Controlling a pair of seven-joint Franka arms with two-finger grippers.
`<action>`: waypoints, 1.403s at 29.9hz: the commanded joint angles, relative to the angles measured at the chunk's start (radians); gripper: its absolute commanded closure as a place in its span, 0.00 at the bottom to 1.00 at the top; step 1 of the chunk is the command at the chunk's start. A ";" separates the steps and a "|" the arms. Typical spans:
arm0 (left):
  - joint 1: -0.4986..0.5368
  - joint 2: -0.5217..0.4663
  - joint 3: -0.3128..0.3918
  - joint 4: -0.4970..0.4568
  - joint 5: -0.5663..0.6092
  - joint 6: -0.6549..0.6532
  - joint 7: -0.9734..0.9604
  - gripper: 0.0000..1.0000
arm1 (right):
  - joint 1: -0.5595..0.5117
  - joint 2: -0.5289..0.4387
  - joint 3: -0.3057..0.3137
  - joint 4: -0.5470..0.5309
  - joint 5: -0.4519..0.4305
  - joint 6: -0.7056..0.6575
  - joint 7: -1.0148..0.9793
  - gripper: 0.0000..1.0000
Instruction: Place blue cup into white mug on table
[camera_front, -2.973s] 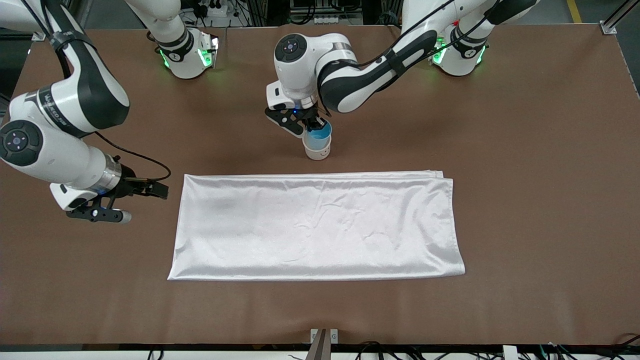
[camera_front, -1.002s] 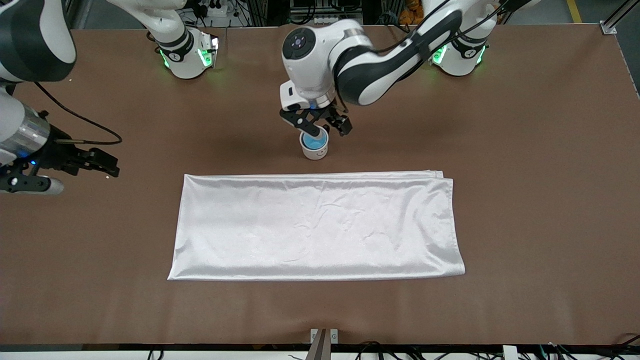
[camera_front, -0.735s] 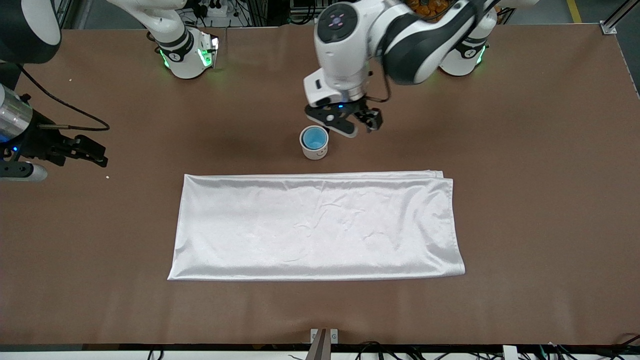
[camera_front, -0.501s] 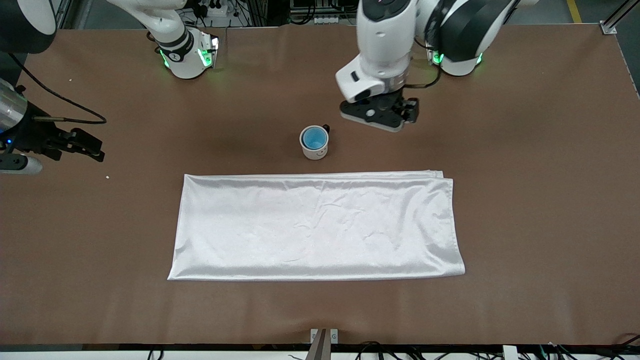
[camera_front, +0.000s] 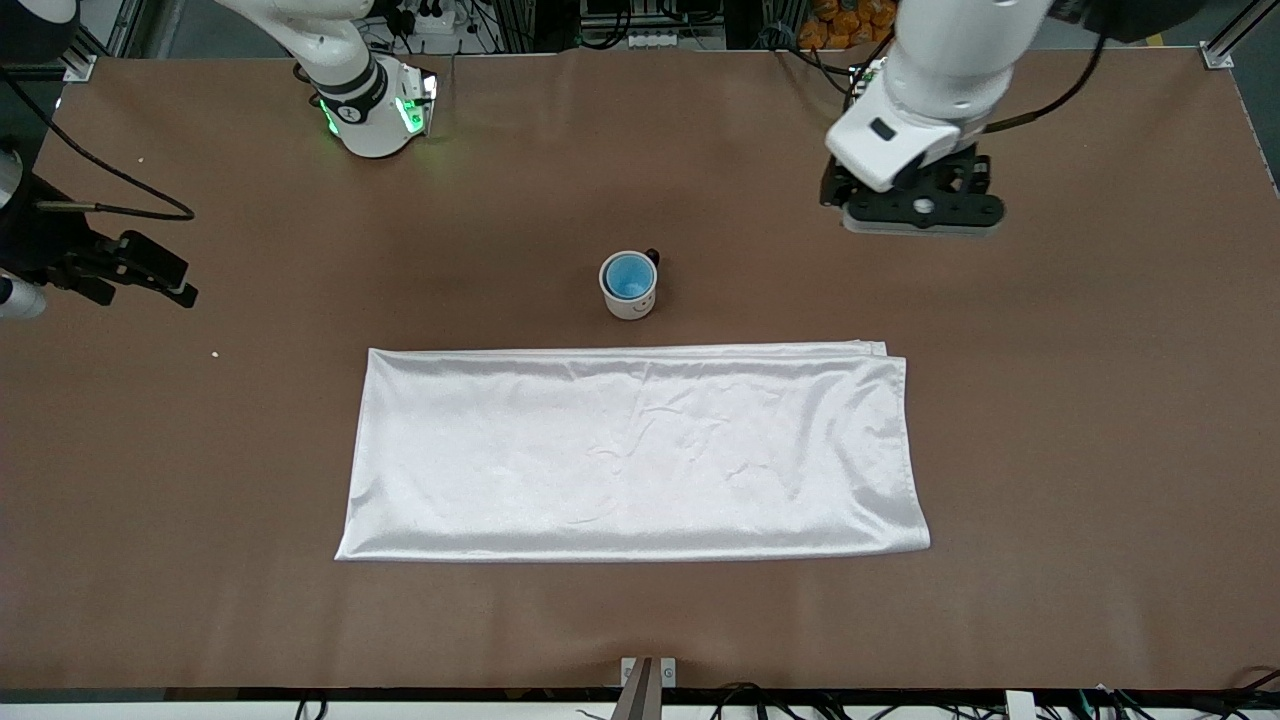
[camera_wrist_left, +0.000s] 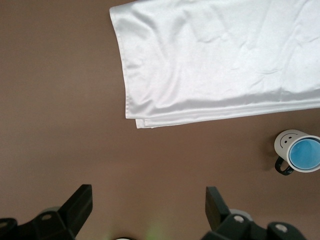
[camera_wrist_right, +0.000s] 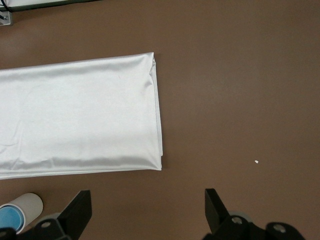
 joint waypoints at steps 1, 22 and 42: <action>-0.005 -0.037 0.078 -0.026 -0.043 -0.005 0.121 0.00 | -0.013 -0.036 -0.002 -0.064 0.017 0.030 -0.048 0.00; -0.003 -0.053 0.269 -0.042 -0.075 0.060 0.260 0.00 | -0.002 -0.027 0.000 -0.082 -0.077 -0.005 -0.040 0.00; -0.001 -0.034 0.323 -0.029 -0.098 0.100 0.386 0.00 | -0.005 -0.016 0.001 -0.081 -0.075 -0.019 -0.037 0.00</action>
